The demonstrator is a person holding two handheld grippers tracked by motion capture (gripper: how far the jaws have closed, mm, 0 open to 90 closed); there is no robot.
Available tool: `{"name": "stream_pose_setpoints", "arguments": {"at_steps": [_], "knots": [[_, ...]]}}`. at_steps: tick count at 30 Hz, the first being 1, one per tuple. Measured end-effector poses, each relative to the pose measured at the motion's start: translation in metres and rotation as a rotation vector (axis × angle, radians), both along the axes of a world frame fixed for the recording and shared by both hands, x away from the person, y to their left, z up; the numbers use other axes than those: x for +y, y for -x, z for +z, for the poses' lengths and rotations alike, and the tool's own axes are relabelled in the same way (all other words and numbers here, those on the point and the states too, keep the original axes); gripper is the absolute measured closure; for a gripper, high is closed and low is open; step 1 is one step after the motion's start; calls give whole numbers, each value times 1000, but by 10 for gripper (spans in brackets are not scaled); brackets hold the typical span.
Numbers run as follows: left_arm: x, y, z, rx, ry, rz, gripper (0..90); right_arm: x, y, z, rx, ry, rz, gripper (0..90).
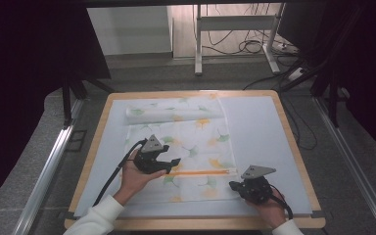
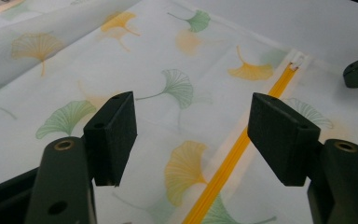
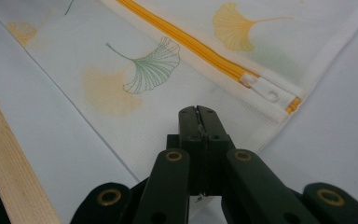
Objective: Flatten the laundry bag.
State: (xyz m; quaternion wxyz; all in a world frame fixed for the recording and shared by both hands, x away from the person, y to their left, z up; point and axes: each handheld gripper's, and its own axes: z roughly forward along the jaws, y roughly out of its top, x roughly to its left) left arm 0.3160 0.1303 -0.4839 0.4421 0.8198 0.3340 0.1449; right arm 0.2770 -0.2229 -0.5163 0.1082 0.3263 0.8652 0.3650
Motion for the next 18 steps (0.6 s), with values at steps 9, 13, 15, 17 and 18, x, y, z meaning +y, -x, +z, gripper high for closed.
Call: {"name": "stream_pose_setpoints", "arguments": {"at_steps": [9,13,15,17,18], "knots": [[-10,6,0,16,34,-48,345,0,0,0,7,4,0,892],[-20,8,2,-6,11,-51,350,1,2,0,6,5,3,892],[-27,9,5,-14,2,-69,351,1,2,0,8,7,2,892],[-35,10,5,-15,-3,-84,347,1,2,-1,6,7,5,892],[-39,10,5,-19,-14,-92,346,1,2,-1,5,7,6,892]]}}
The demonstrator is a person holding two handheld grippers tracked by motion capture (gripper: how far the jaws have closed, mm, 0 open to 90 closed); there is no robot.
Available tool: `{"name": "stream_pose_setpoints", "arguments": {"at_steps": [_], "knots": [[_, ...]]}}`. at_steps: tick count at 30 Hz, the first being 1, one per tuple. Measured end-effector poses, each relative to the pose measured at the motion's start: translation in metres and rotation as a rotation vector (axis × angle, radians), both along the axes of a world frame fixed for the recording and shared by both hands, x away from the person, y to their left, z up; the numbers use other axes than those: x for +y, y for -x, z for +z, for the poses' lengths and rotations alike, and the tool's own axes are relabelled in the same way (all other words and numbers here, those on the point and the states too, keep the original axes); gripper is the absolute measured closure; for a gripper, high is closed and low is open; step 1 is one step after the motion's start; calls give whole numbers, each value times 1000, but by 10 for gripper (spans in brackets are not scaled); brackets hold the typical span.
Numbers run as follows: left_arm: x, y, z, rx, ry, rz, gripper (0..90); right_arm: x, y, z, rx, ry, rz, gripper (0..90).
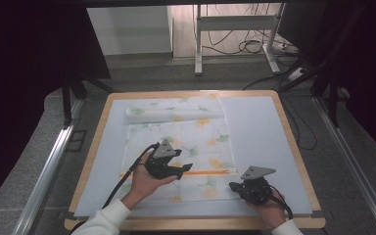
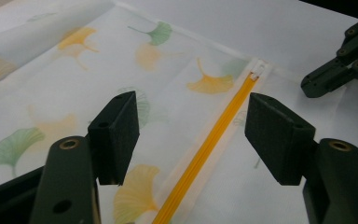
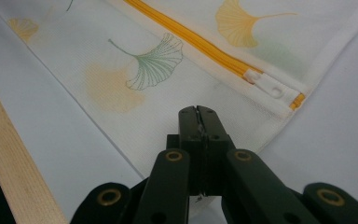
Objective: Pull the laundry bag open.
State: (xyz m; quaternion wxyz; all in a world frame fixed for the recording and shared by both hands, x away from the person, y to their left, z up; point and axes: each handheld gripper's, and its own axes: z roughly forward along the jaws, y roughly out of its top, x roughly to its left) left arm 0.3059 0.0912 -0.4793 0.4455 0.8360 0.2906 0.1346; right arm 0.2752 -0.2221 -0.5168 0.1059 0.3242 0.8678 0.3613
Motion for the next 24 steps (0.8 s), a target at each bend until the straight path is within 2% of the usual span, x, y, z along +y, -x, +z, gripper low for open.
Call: {"name": "stream_pose_setpoints", "arguments": {"at_steps": [6,15,24], "knots": [[-21,0,-1,-1,-31,-49,350,1,2,0,4,1,1,891],[-46,-10,-5,45,-16,-90,367,3,3,-2,8,6,5,891],[-71,-23,-14,64,-37,-109,378,2,3,-2,9,6,3,891]]}}
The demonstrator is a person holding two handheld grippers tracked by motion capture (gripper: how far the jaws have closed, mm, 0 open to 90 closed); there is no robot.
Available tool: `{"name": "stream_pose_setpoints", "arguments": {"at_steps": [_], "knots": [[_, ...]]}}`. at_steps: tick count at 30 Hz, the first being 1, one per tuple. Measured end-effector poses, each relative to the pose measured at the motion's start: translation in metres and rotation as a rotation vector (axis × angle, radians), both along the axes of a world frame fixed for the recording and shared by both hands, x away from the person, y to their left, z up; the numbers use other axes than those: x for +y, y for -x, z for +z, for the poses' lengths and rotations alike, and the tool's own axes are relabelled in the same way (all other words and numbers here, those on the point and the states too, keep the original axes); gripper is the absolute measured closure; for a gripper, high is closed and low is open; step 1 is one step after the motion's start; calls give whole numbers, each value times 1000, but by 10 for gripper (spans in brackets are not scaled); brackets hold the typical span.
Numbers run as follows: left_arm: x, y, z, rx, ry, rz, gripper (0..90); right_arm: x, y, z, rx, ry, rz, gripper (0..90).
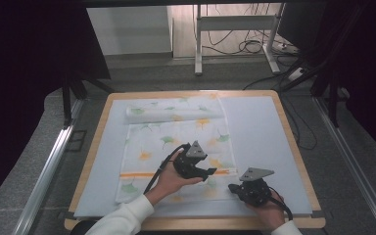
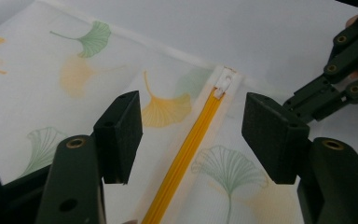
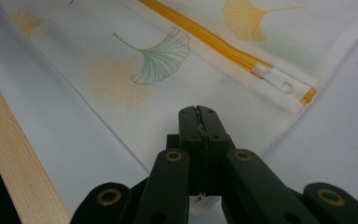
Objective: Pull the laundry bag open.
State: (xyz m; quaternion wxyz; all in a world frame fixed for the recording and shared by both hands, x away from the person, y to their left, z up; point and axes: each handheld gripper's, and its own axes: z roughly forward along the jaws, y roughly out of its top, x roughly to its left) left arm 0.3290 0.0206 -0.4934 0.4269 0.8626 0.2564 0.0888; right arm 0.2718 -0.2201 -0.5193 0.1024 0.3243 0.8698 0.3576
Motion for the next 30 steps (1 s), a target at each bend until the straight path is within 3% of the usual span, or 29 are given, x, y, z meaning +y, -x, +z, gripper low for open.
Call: {"name": "stream_pose_setpoints", "arguments": {"at_steps": [11,21,27,30], "knots": [[-31,-15,-9,41,0,-14,394,1,-1,-1,4,0,3,891],[-52,-20,-9,34,-27,-49,424,1,-1,-1,14,0,-1,891],[-60,-26,-14,30,-83,-71,449,1,-3,-2,11,4,1,890],[-66,-27,-18,37,-83,-73,459,1,-3,-2,14,3,1,891]]}}
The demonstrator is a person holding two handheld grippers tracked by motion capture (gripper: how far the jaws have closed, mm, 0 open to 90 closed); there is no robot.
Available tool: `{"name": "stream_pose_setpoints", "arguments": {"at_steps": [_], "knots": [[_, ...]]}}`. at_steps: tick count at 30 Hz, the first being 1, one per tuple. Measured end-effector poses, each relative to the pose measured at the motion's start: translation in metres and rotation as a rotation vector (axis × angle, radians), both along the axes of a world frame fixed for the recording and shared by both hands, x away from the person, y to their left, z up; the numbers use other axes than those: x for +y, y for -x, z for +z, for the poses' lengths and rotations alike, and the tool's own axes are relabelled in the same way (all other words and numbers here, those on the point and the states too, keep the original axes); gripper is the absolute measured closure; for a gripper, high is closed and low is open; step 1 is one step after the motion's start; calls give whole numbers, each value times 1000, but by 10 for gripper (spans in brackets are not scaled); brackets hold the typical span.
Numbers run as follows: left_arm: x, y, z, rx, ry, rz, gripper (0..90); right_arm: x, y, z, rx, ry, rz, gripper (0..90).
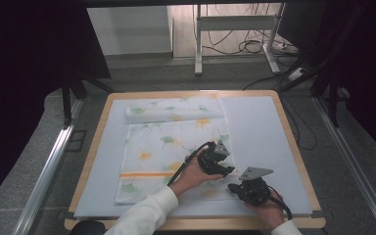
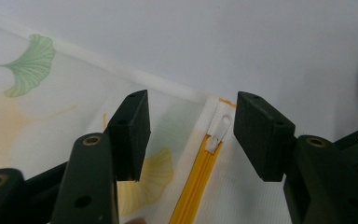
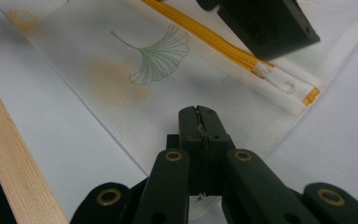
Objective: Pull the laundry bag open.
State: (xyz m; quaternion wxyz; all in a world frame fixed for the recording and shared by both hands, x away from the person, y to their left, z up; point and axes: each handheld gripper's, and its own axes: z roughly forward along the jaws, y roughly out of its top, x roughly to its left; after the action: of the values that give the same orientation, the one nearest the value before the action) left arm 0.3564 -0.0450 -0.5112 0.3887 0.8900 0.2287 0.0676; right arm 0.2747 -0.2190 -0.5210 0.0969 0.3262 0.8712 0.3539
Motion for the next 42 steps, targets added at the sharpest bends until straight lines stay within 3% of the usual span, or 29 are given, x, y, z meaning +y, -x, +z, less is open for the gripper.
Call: {"name": "stream_pose_setpoints", "arguments": {"at_steps": [8,16,25,32,38,40,42], "knots": [[-8,0,-7,-8,-25,-32,471,-1,-2,0,0,1,-3,891],[-11,-1,-11,-18,-50,-30,492,0,-2,-1,0,3,0,891],[-14,1,-11,-24,-57,-69,684,-1,-2,-1,6,6,-2,891],[-14,4,-10,-29,-57,-68,829,-1,-3,-1,3,8,-2,889],[-12,4,-11,-16,-48,-62,845,-1,-3,-1,4,6,-5,888],[-11,4,-11,-18,-45,-48,900,-2,-3,-1,3,7,-6,888],[-10,4,-12,-10,-34,-44,900,-2,-4,-1,4,4,-10,888]]}}
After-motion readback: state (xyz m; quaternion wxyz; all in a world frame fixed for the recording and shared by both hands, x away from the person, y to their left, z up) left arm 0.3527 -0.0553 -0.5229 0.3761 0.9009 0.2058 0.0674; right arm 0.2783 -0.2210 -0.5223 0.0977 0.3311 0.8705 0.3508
